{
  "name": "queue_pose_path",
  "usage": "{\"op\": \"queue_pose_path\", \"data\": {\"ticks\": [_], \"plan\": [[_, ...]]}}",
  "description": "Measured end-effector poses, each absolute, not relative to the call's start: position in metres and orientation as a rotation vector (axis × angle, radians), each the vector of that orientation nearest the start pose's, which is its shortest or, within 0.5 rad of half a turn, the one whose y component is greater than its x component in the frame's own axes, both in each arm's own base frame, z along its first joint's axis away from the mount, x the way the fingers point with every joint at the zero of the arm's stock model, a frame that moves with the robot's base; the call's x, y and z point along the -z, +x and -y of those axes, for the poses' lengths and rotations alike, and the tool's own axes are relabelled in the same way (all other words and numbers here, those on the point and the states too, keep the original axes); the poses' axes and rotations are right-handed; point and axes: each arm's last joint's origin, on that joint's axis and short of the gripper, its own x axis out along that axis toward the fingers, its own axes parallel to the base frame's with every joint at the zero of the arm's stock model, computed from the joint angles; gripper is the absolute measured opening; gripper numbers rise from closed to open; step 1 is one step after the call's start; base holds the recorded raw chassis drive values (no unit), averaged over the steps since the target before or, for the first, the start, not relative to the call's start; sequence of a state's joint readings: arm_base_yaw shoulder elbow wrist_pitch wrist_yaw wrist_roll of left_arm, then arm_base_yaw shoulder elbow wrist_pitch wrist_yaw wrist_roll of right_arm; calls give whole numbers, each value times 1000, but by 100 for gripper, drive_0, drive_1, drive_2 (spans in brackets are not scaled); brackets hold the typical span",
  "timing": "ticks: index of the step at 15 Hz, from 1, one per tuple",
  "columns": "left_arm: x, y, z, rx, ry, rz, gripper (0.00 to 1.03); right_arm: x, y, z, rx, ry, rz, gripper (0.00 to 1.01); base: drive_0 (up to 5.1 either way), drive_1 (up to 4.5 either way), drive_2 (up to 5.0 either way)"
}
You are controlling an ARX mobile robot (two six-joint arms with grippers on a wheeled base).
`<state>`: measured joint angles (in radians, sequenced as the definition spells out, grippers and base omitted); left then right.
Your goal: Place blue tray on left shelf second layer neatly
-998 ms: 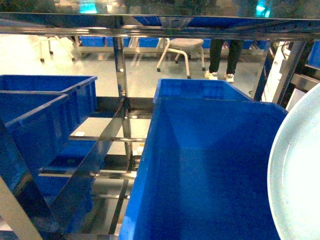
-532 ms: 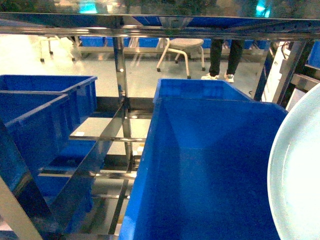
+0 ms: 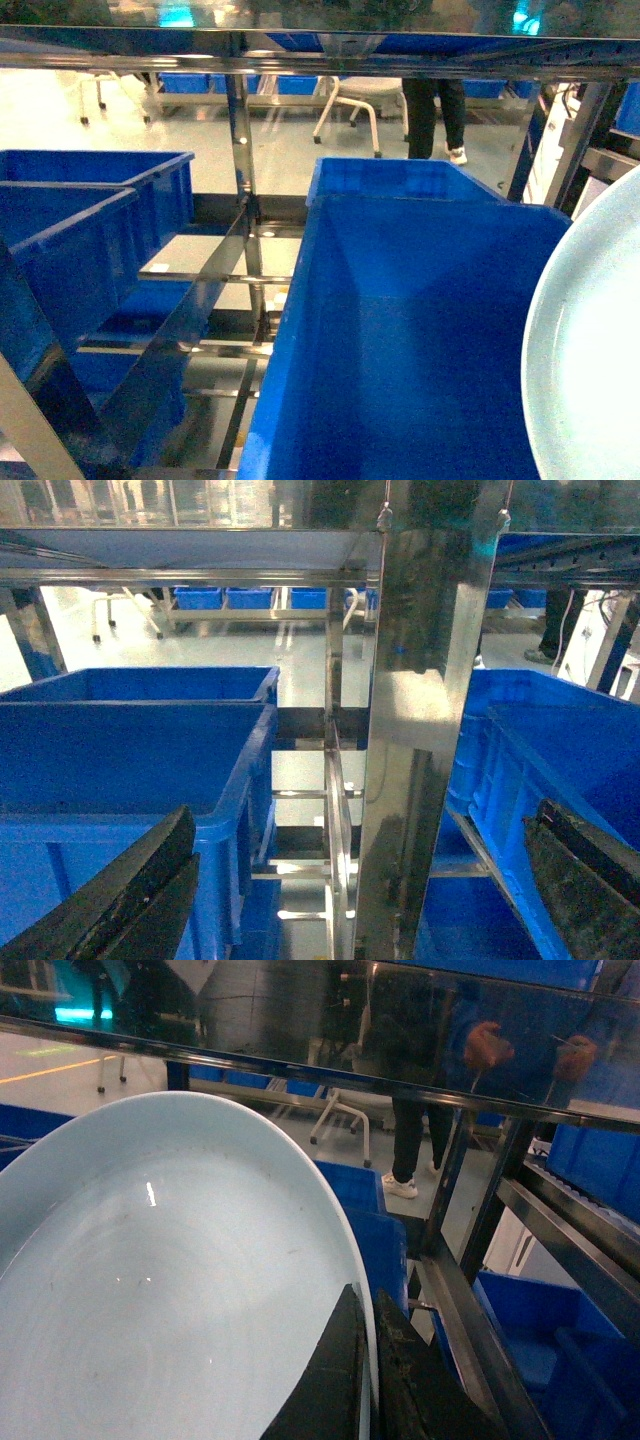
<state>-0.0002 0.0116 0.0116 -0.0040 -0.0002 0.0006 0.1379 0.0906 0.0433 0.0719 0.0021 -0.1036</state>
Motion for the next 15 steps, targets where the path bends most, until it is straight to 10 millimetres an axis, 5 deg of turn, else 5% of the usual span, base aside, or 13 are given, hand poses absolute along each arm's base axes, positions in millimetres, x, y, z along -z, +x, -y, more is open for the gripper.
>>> {"op": "queue_pose_path", "data": {"ticks": [15], "plan": [[-166,98,0,0,1,-4,98,-157,157,-11,-133,-116,-24,2,0,0,0]]}}
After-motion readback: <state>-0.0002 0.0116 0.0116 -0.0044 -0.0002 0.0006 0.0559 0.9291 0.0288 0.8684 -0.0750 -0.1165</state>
